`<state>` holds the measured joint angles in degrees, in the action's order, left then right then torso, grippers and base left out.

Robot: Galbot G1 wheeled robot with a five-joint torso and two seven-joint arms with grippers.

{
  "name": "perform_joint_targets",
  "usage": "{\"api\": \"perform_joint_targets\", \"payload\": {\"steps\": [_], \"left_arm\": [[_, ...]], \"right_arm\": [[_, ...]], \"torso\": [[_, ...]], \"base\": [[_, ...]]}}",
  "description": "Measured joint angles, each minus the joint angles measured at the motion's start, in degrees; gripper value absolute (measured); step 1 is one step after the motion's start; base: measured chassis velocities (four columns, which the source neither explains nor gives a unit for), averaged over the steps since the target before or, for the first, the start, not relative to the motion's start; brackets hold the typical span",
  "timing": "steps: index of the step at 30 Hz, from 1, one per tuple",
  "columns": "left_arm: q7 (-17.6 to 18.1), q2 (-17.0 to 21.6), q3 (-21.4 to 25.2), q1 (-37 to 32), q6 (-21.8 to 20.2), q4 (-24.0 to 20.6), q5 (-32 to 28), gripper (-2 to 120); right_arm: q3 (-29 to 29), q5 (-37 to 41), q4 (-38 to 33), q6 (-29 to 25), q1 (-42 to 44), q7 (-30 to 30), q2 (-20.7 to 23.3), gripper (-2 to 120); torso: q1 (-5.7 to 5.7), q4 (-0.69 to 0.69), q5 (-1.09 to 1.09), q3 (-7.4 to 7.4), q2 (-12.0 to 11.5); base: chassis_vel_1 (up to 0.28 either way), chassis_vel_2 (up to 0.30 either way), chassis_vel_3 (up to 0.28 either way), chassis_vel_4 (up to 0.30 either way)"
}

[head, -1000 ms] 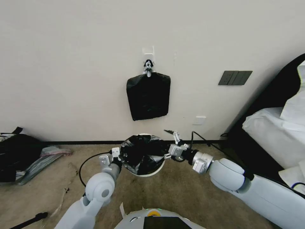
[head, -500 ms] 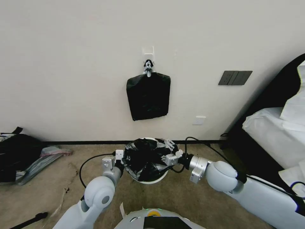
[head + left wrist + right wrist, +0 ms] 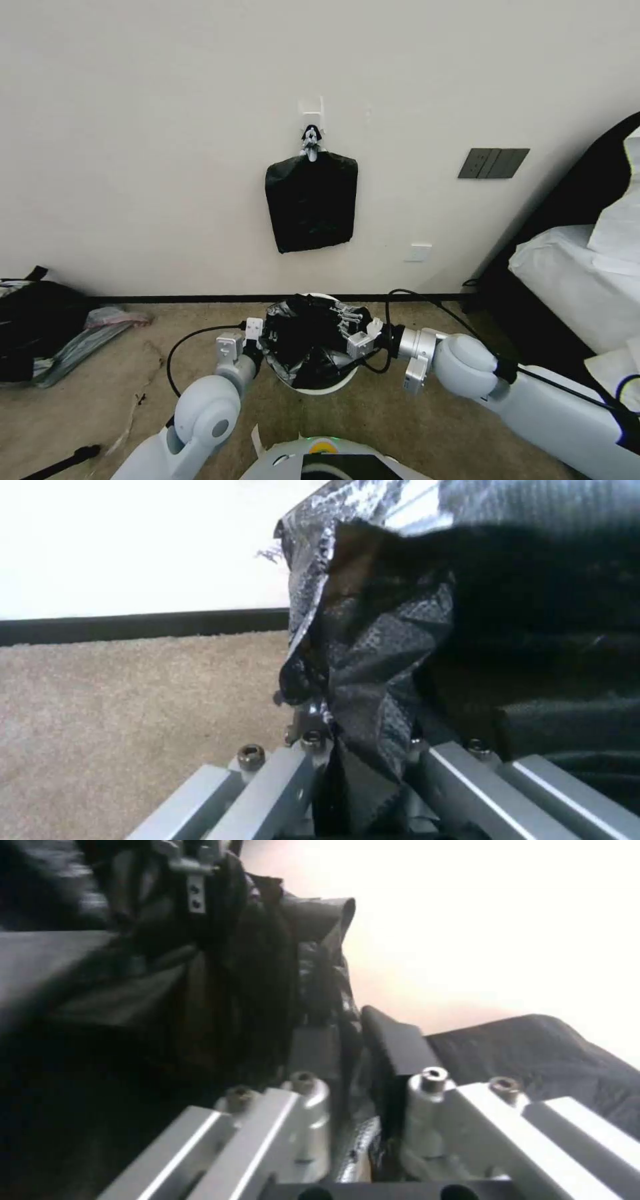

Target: Place a trash bag onto the trash bin.

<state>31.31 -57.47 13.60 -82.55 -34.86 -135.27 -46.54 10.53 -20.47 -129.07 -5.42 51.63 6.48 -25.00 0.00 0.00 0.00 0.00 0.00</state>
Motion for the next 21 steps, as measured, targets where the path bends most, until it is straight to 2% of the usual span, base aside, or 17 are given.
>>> {"api": "perform_joint_targets", "payload": {"steps": [1, 3, 6, 7, 9, 10, 12, 14, 15, 18, 21], "left_arm": [[-1.13, 0.12, -0.02, -0.19, 0.15, -0.01, 1.28, 2], [-2.30, 0.30, -0.02, -0.37, 0.44, -0.01, 2.80, 2], [-6.27, 1.11, 0.00, -1.13, 2.15, -0.06, 8.73, 2], [-6.27, 1.11, 0.00, -1.13, 2.15, -0.06, 8.73, 2], [-7.63, 1.40, 0.04, -1.44, 2.76, -0.17, 10.83, 2], [-10.20, 1.88, 0.12, -2.08, 3.98, -0.36, 15.02, 2], [-11.52, 2.13, 0.15, -2.46, 4.71, -0.43, 17.41, 2], [-14.57, 2.68, 0.15, -3.37, 7.44, -0.54, 22.65, 2], [-14.57, 2.68, 0.15, -3.37, 7.44, -0.54, 22.65, 2], [-17.67, 3.07, -0.01, -4.16, 10.50, -0.54, 26.26, 2], [-19.61, 3.36, -0.01, -4.58, 12.28, -0.54, 28.28, 2]], "right_arm": [[-0.42, 1.54, -0.04, 0.05, 0.42, 0.00, 0.08, 1], [-0.44, 3.14, -0.12, 0.27, 0.61, -0.01, 0.24, 0], [-0.40, 13.04, -0.57, 2.54, 0.82, -0.54, 0.38, 0], [-0.40, 13.04, -0.57, 2.54, 0.82, -0.54, 0.38, 0], [-0.41, 17.76, -0.61, 3.73, 0.69, -1.06, 0.08, 0], [-0.59, 25.08, -0.48, 5.76, -0.23, -2.29, -0.79, 0], [-0.62, 28.15, -0.18, 6.75, -0.97, -2.93, -1.17, 0], [-0.33, 35.65, 1.62, 8.96, -3.79, -4.26, -2.11, 0], [-0.33, 35.65, 1.62, 8.96, -3.79, -4.26, -2.11, 0], [0.71, 43.39, 3.85, 10.74, -7.53, -4.77, -2.42, 0], [1.44, 47.58, 5.23, 11.37, -9.89, -4.24, -2.32, 0]], "torso": [[0.00, 0.00, 0.00, 0.00, 0.00], [0.00, -0.01, 0.00, 0.00, 0.00], [0.00, -0.01, -0.01, 0.00, 0.00], [0.00, -0.01, -0.01, 0.00, 0.00], [0.00, -0.01, 0.00, 0.00, 0.00], [0.00, -0.01, 0.00, 0.00, 0.00], [0.00, -0.01, -0.01, 0.00, 0.00], [0.00, 0.01, 0.00, 0.00, 0.00], [0.00, 0.01, 0.00, 0.00, 0.00], [0.00, 0.00, 0.00, 0.00, 0.00], [0.00, 0.00, 0.00, 0.00, 0.00]], "base": [[0.000, 0.000, 0.000, 0.000], [0.000, 0.000, 0.000, 0.000], [0.000, 0.000, 0.000, 0.000], [0.000, 0.000, 0.000, 0.000], [0.000, 0.000, 0.000, 0.000], [0.000, 0.000, 0.000, 0.000], [0.000, 0.000, 0.000, 0.000], [0.000, 0.000, 0.000, 0.000], [0.000, 0.000, 0.000, 0.000], [0.000, 0.000, 0.000, 0.000], [0.000, 0.000, 0.000, 0.000]]}}
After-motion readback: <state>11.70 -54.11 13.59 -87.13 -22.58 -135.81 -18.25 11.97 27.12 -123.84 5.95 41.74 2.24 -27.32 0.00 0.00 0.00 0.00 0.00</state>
